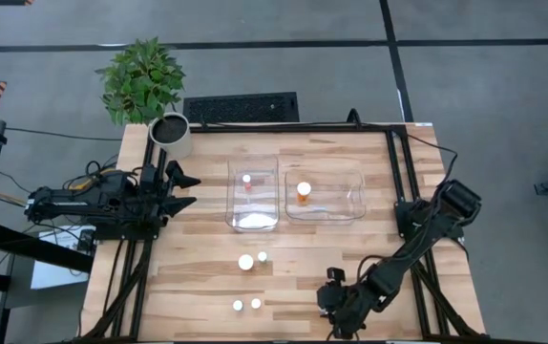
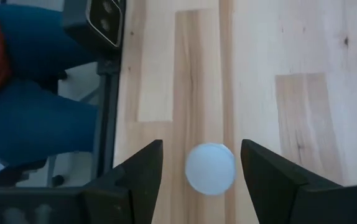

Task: Pick and place medicine bottles into bin by pill shape (circle, oval)
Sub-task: Put the right small orange pill bottle into the right transparent bin

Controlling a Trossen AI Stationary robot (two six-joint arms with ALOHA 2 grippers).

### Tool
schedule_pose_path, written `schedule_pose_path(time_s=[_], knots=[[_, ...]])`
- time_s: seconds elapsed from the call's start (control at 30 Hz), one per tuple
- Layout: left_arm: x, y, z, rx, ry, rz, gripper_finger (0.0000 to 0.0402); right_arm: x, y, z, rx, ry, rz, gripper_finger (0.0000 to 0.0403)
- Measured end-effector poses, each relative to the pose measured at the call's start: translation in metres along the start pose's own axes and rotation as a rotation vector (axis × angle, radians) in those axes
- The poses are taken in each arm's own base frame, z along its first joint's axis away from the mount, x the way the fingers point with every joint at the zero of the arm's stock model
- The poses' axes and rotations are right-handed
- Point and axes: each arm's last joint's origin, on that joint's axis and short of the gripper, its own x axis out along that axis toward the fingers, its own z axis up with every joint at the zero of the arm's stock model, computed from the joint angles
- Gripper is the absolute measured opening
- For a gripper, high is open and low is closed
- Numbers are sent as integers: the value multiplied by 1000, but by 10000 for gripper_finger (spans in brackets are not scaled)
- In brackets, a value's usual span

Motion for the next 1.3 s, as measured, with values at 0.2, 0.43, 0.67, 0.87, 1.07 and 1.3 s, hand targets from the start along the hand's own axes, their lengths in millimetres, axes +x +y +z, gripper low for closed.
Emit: schedule_pose_path(time_s=[0.2,0.43,0.67,0.87,1.07,1.3], knots=[[0,0,0,0,0,0,270,1,-1,-1,-5,10,-1,224],[0,0,0,0,5,2,270,1,0,-2,-16,11,1,224],[0,1,-2,2,17,6,270,2,0,-2,-26,12,-1,224],[0,1,-2,1,17,5,270,16,-4,-5,-31,44,-20,224],[0,0,-1,1,15,5,270,23,-6,-7,-20,80,-9,224],[0,0,-1,1,13,5,270,22,-8,-5,-15,79,-13,224]])
